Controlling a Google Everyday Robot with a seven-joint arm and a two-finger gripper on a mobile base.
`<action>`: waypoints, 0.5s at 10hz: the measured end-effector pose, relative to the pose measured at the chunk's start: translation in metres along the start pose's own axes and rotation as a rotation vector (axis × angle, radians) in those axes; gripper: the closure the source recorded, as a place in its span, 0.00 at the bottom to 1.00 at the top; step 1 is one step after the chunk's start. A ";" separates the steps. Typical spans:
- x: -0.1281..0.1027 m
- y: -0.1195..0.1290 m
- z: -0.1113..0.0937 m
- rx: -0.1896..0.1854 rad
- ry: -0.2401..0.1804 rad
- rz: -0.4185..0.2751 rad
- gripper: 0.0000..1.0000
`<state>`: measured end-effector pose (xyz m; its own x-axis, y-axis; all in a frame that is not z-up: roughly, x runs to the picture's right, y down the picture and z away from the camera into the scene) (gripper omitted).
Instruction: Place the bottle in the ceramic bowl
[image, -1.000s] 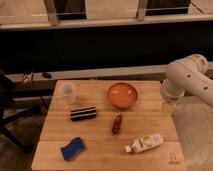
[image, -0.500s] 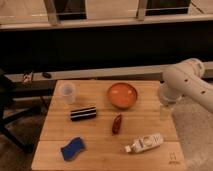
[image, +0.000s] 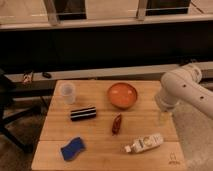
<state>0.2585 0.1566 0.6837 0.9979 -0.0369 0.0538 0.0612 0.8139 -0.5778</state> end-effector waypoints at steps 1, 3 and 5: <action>-0.003 0.007 0.004 -0.003 -0.010 -0.007 0.20; -0.016 0.017 0.010 -0.012 -0.030 -0.042 0.20; -0.023 0.030 0.016 -0.029 -0.042 -0.065 0.20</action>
<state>0.2370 0.1908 0.6779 0.9899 -0.0645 0.1261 0.1275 0.7934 -0.5952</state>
